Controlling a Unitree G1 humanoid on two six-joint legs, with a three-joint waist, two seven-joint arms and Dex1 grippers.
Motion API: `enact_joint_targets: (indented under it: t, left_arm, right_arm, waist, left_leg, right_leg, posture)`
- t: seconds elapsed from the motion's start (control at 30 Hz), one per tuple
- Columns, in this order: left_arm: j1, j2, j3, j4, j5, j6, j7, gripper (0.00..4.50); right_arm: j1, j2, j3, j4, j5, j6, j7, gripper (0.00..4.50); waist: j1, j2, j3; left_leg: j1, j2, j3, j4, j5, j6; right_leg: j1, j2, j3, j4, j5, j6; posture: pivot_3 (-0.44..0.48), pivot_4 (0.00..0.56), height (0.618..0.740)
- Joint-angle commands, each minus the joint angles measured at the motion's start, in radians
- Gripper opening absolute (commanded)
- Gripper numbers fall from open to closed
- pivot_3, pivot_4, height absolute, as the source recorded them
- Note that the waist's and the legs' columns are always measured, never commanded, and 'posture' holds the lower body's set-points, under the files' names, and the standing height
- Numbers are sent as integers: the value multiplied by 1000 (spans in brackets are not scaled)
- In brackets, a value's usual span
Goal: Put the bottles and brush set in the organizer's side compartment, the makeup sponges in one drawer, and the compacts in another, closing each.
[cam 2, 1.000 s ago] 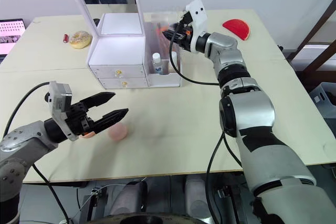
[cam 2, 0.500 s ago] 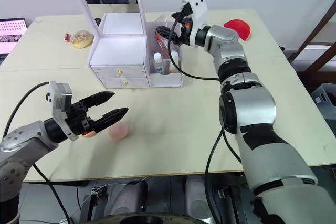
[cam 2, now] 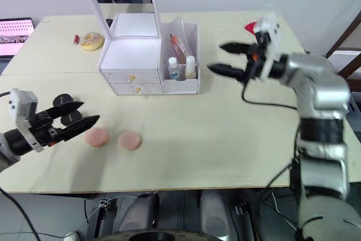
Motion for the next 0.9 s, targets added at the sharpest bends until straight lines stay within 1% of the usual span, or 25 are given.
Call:
enact_joint_targets:
  t: [0.03, 0.07, 0.17, 0.27, 0.37, 0.5, 0.57, 0.9]
  left_arm:
    - [18, 57, 97, 126, 67, -70, -73, 4500]
    - [30, 74, 118, 172, 89, -89, -95, 4500]
    - [62, 118, 168, 310, 151, -149, -161, 4500]
    - [65, 148, 195, 446, 206, -214, -200, 4500]
    - [46, 158, 219, 563, 229, -253, -216, 4500]
    - [31, 158, 210, 658, 268, -313, -234, 4500]
    - [27, 155, 202, 679, 278, -331, -242, 4500]
    - [18, 150, 201, 667, 283, -329, -260, 4500]
  right_arm:
    - [164, -68, -123, -188, 42, 30, -50, 4411]
    - [248, -90, -165, -219, 42, 36, -58, 4411]
    - [476, -125, -290, -258, 31, 9, -62, 4411]
    - [631, -131, -399, -265, 46, -23, -50, 4411]
    - [734, -130, -494, -181, 23, -116, -29, 4411]
    - [782, -136, -534, -73, -1, -233, -20, 4411]
    - [795, -136, -534, -52, -1, -264, -18, 4411]
    - [784, -122, -481, -104, 41, -264, -81, 4411]
  waist:
    - [1, -1, 0]
    - [2, -1, 0]
    - [5, -3, -1]
    - [5, -2, -1]
    - [2, -3, -1]
    - [-2, -4, -1]
    - [-2, -4, -1]
    - [2, -4, -1]
  left_leg:
    - [0, 0, 0, 0, 0, 0]
    - [0, 0, 0, 1, 0, 0]
    - [-1, 0, 0, 2, 0, 0]
    - [-1, 0, 2, 3, 0, 0]
    - [0, 0, 2, 2, 0, -1]
    - [0, 0, 2, 2, -1, -1]
    - [0, 0, 3, 2, -1, -1]
    - [0, 0, 2, 1, -1, -1]
  right_leg:
    - [0, 0, 0, 0, 0, 0]
    - [0, 0, 0, 0, -2, 3]
    - [1, -1, 0, -1, -2, 3]
    - [1, -2, 0, -1, -2, 3]
    - [1, -2, 0, -1, -2, 3]
    - [1, -2, 0, -2, -2, 3]
    - [1, -2, 0, -2, -2, 3]
    - [0, -2, 0, -2, -2, 3]
  posture:
    - [0, 150, 739]
    - [0, 150, 739]
    - [0, 150, 739]
    - [0, 150, 739]
    - [0, 150, 739]
    - [0, 150, 739]
    - [0, 150, 739]
    - [0, 150, 739]
